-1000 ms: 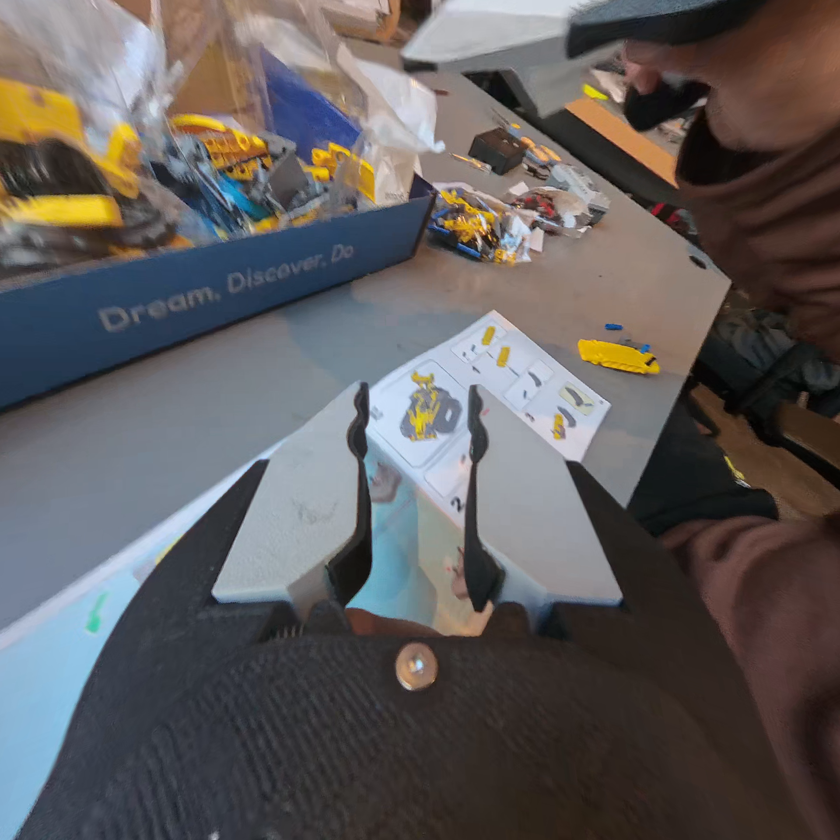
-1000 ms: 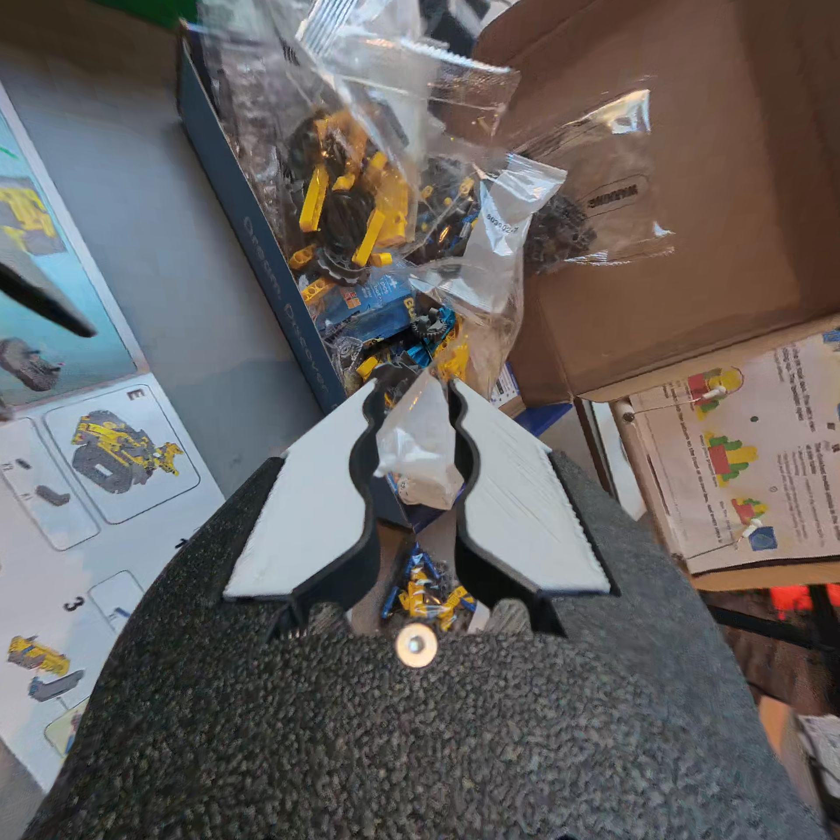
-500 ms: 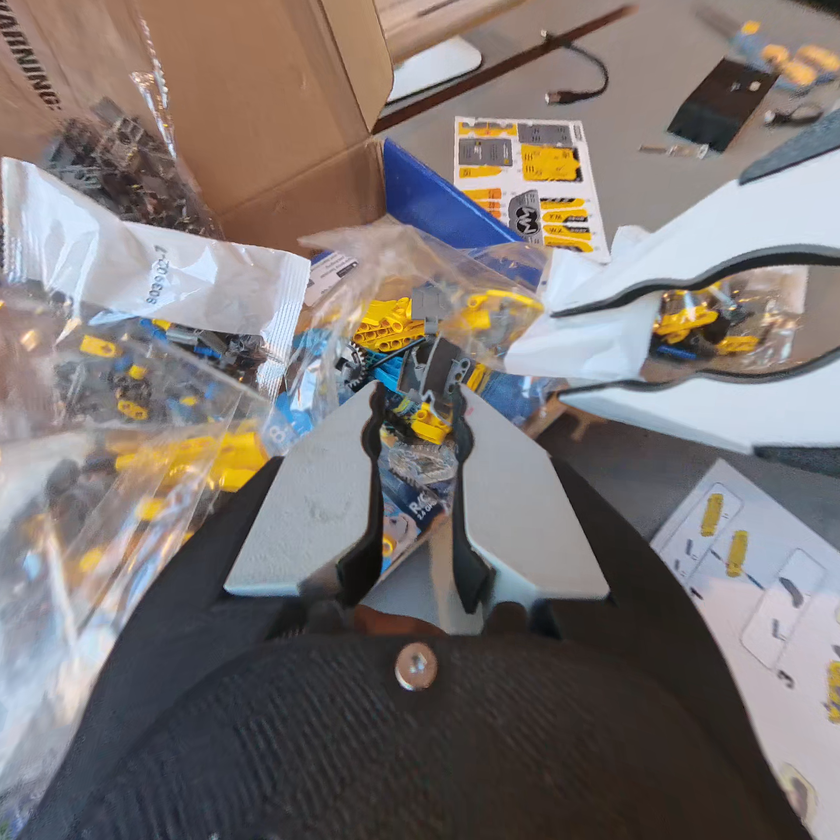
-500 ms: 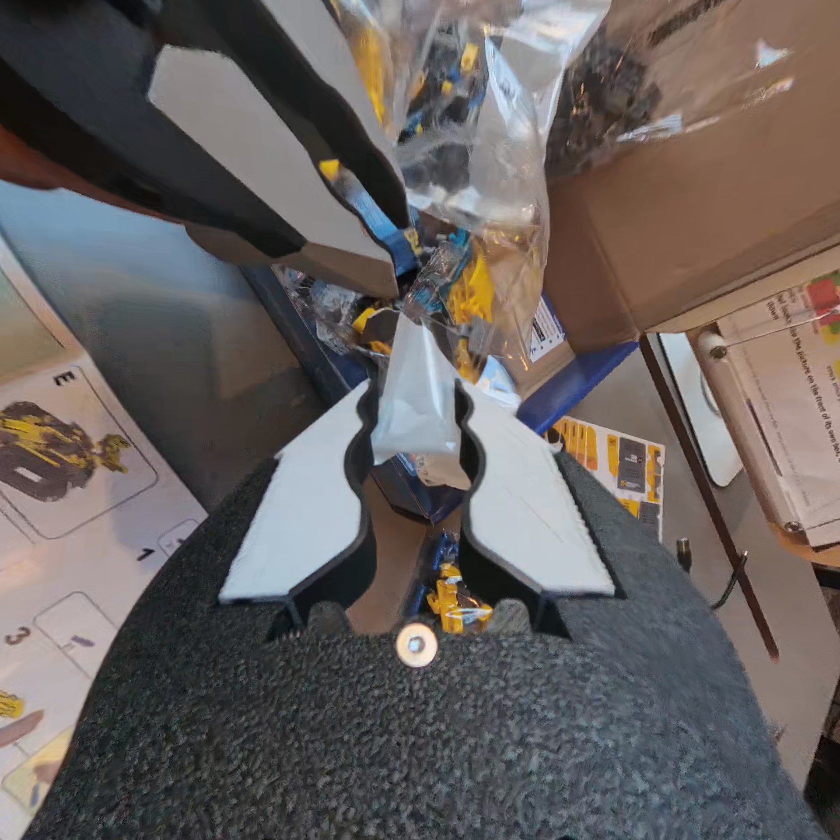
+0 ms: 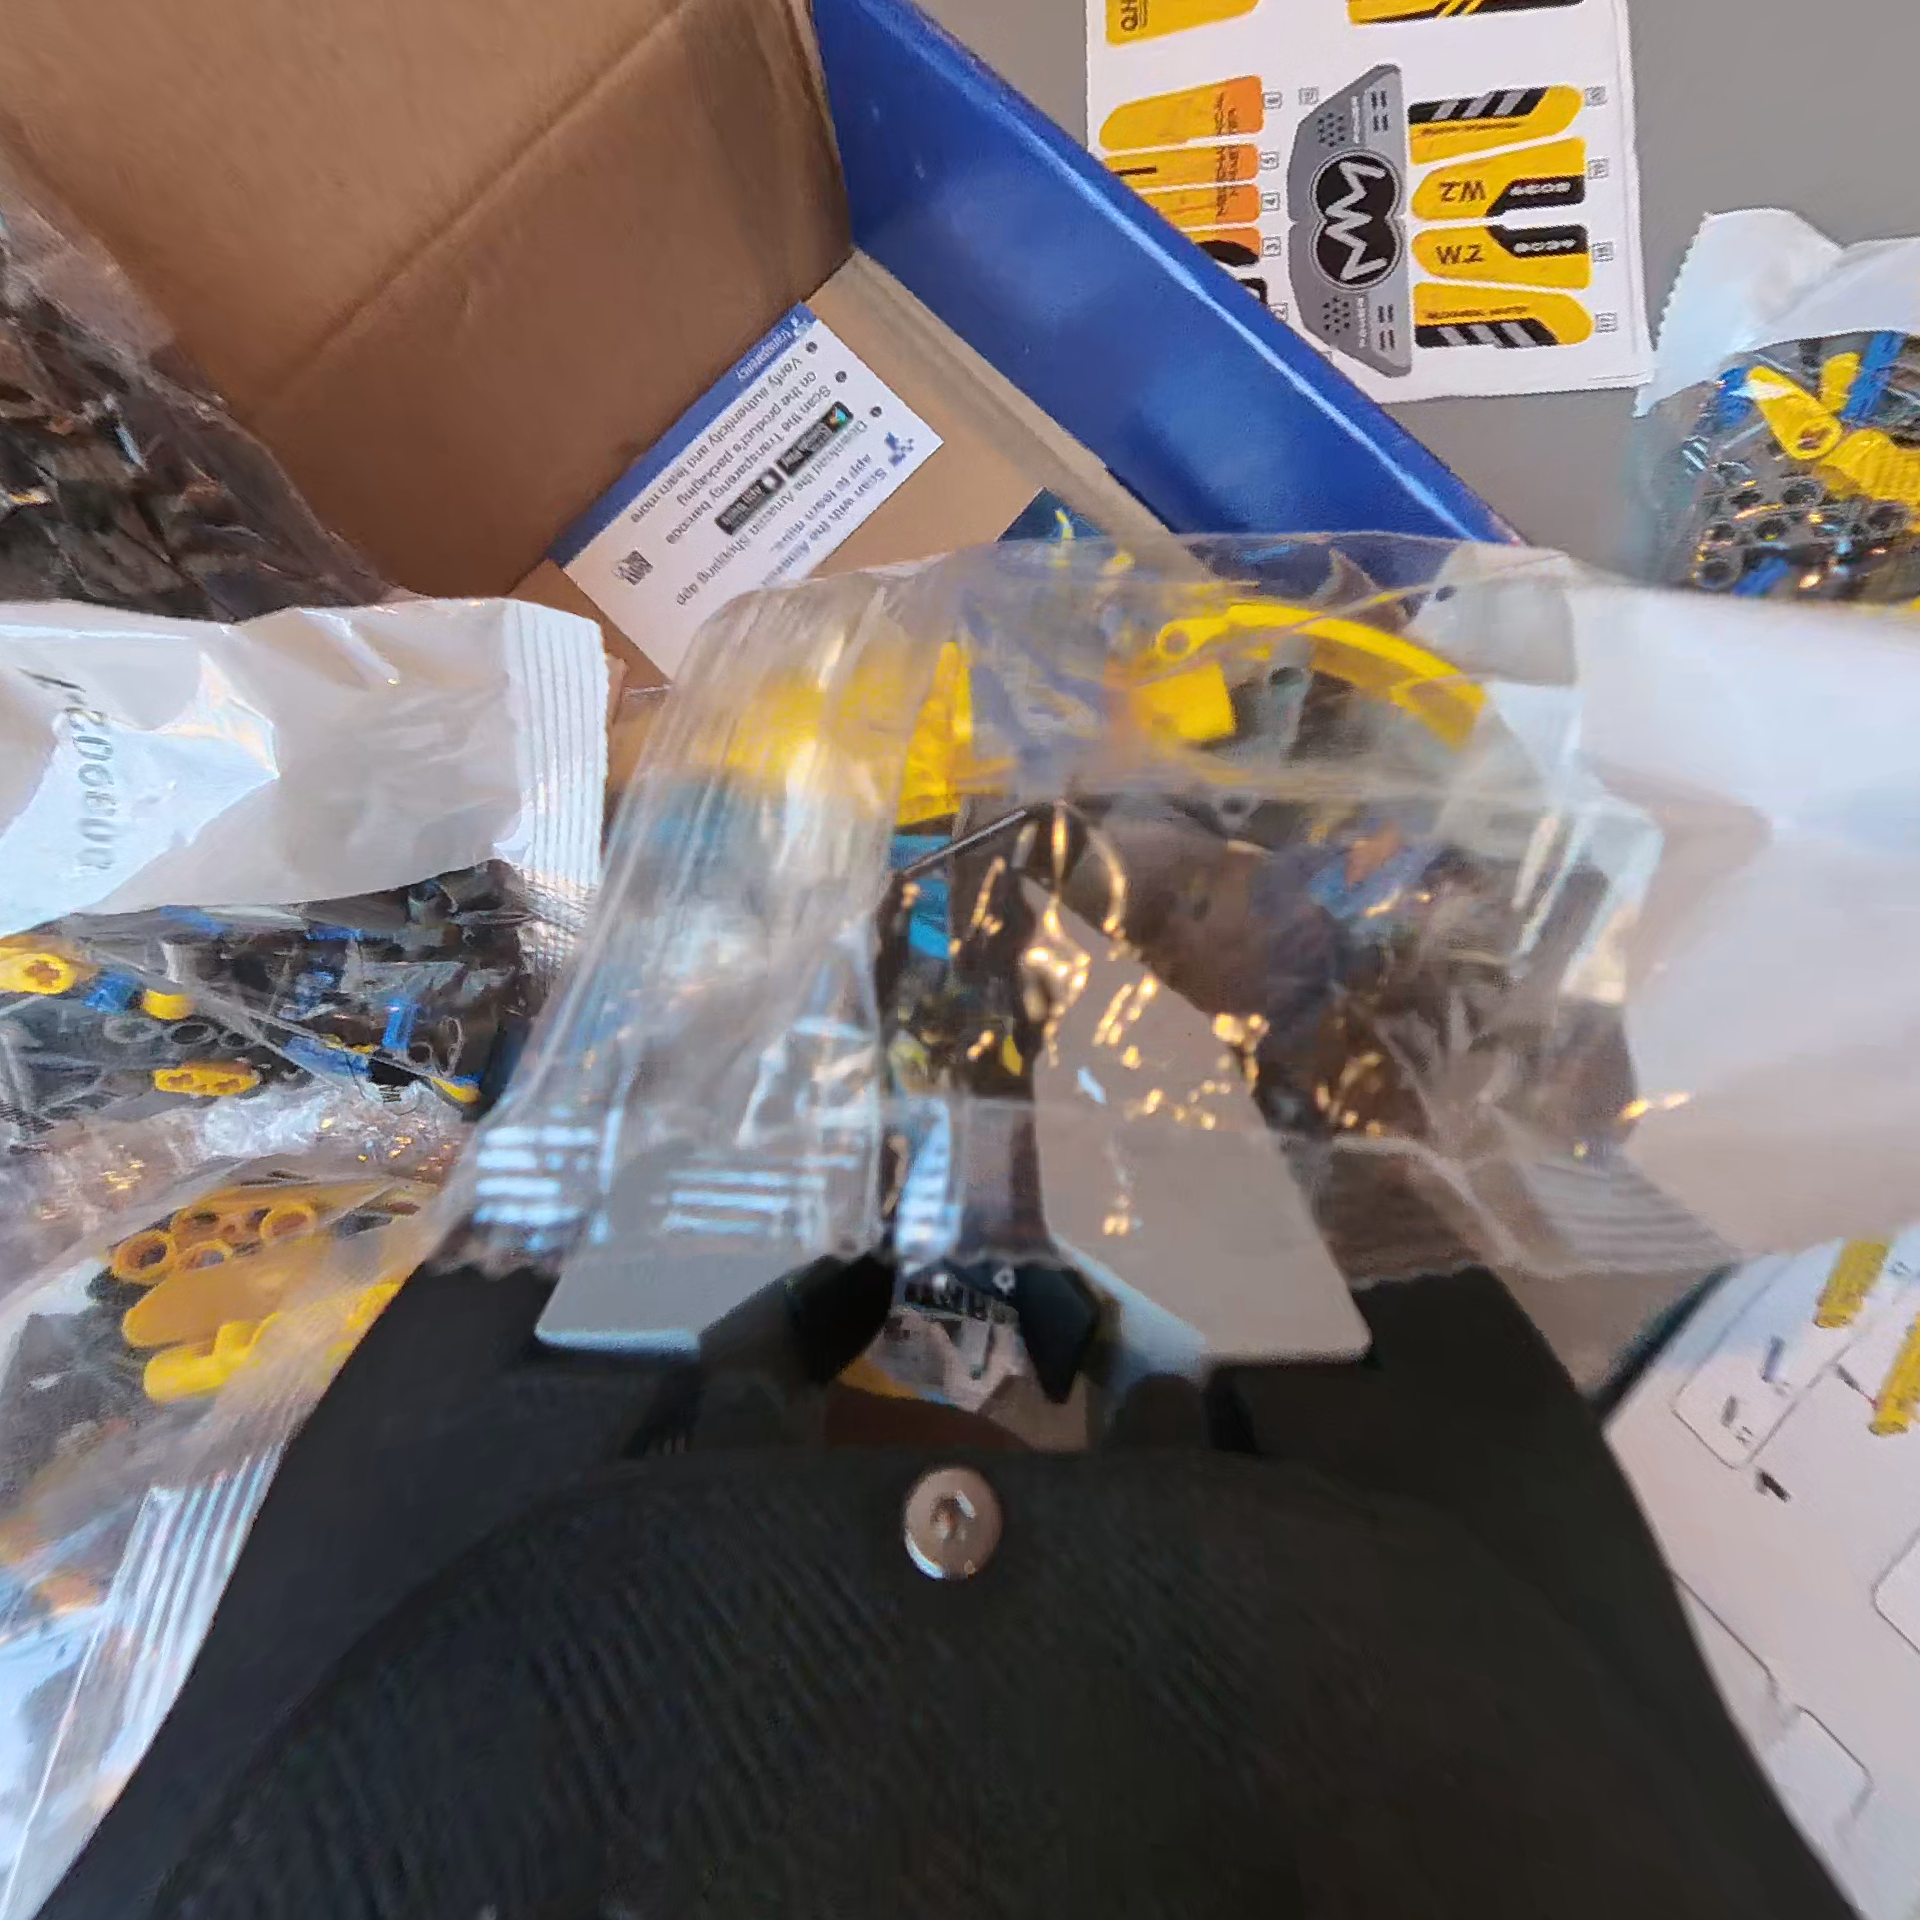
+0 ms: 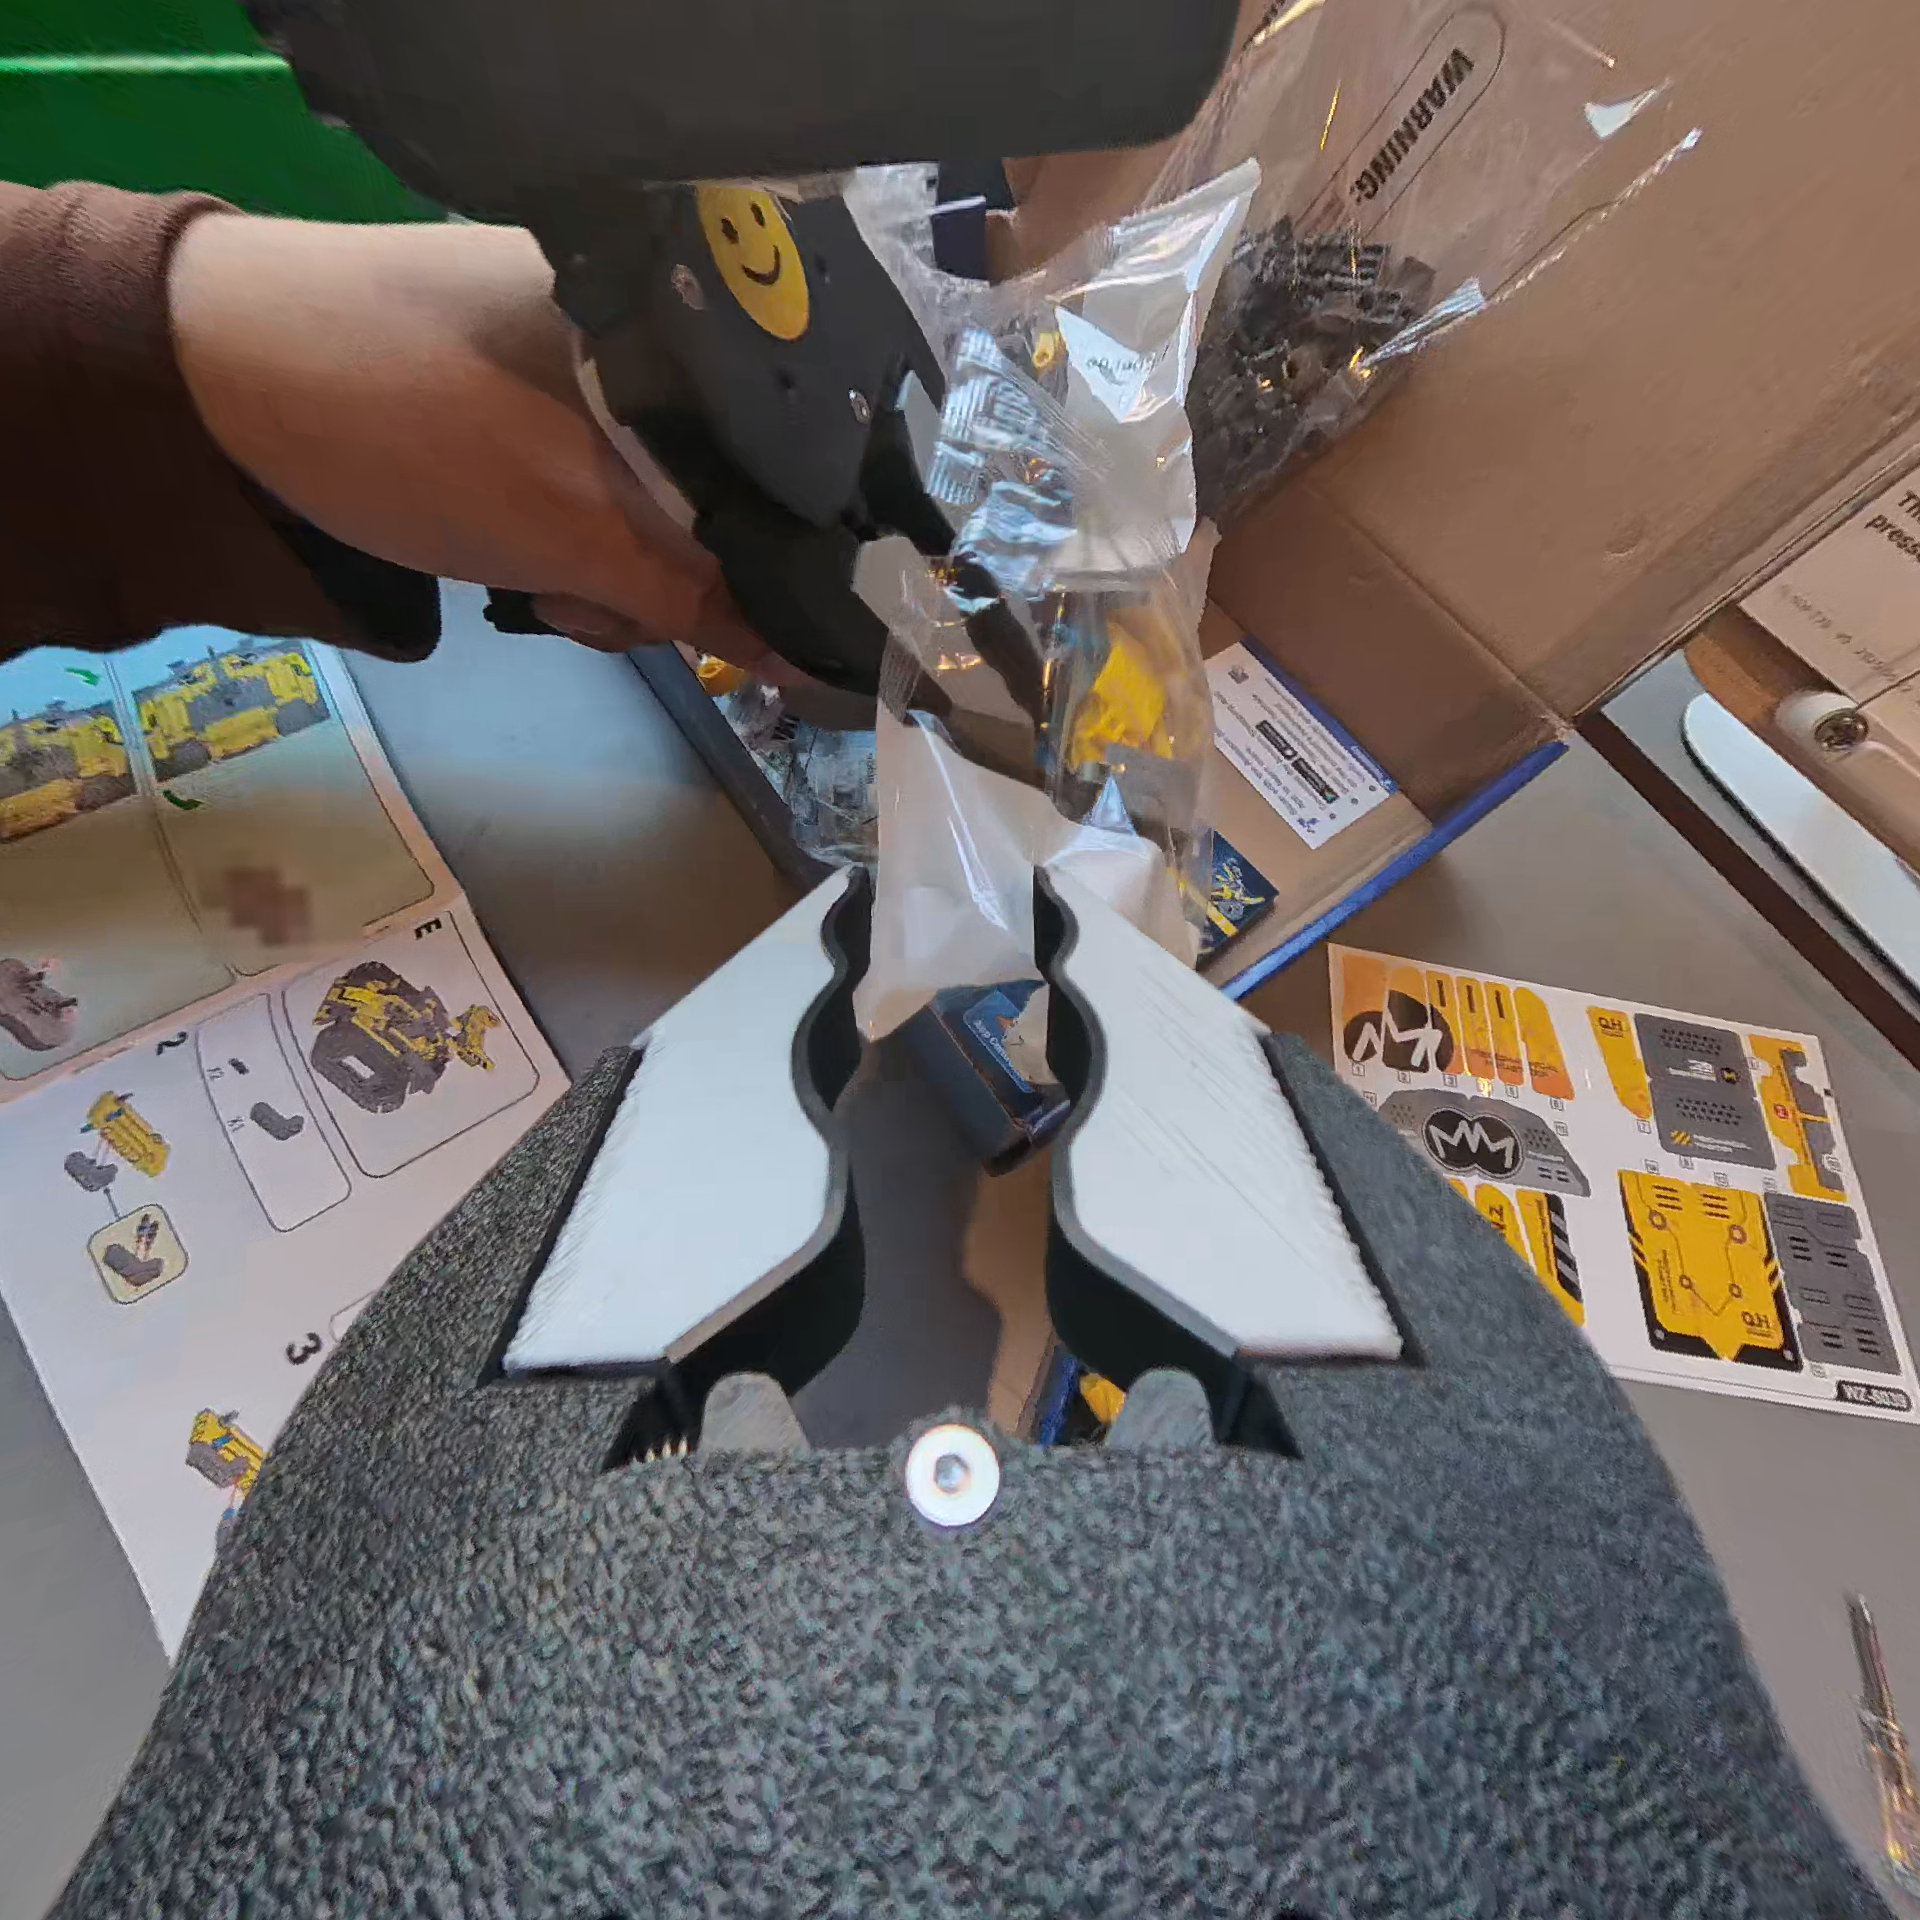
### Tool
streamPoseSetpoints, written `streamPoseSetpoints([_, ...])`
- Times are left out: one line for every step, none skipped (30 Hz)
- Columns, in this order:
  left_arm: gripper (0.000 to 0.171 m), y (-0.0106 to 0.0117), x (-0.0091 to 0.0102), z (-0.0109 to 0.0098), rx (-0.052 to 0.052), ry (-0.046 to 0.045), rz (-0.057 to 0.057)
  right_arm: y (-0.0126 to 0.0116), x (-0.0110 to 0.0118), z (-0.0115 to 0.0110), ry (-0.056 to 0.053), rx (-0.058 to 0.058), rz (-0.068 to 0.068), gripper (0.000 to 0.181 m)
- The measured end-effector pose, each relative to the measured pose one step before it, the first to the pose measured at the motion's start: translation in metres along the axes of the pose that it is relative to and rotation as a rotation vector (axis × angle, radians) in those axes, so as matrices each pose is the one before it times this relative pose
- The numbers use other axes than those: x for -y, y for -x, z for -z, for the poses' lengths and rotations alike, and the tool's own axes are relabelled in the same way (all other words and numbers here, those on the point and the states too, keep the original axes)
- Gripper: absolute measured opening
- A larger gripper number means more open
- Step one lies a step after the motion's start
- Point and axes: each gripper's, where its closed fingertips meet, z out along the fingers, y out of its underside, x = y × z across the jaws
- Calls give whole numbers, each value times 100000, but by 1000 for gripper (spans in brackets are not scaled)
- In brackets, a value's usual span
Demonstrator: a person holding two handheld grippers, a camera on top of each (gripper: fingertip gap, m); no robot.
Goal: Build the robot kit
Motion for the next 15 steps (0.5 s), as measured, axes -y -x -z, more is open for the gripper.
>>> streamPoseSetpoints([19,-359,-158,-114,-3305,1923,1492,132,78,189,-856,478,317,31])
streamPoseSetpoints([20,-215,47,-118,-2952,624,2787,113,23,186,-565,254,495,31])
streamPoseSetpoints([19,-28,82,-130,-2039,296,2781,93,-21,171,-399,209,470,31])
streamPoseSetpoints([18,-35,-16,-152,-1861,953,2166,69,-25,186,-365,146,256,31])
streamPoseSetpoints([16,-174,-60,-113,-2153,817,1574,39,12,206,-532,5,80,31])
streamPoseSetpoints([14,-124,-61,-41,-1372,529,790,26,-2,233,-454,-8,-56,31])
streamPoseSetpoints([16,-73,-74,28,-592,431,-143,-5,7,245,-411,-113,-146,31])
streamPoseSetpoints([17,-22,-52,52,-60,44,-396,-68,19,277,-630,-403,-128,31])
streamPoseSetpoints([17,2,-51,41,106,1,-390,-89,-1,254,-623,-471,-66,28])
streamPoseSetpoints([17,-61,-54,2,-222,94,-470,-85,-27,221,-426,-255,-111,27])
streamPoseSetpoints([18,-66,-40,1,-84,111,-541,-74,-79,161,-164,-114,-322,27])
streamPoseSetpoints([19,-22,-32,8,192,153,-466,-89,-107,119,-24,-98,-440,27])
streamPoseSetpoints([20,5,4,-23,277,82,-308,-72,-124,76,66,-29,-494,27])
streamPoseSetpoints([21,15,9,-63,316,226,-77,-13,-109,61,63,124,-475,27])
streamPoseSetpoints([22,-49,-8,-107,50,505,39,24,-75,55,43,192,-348,27])
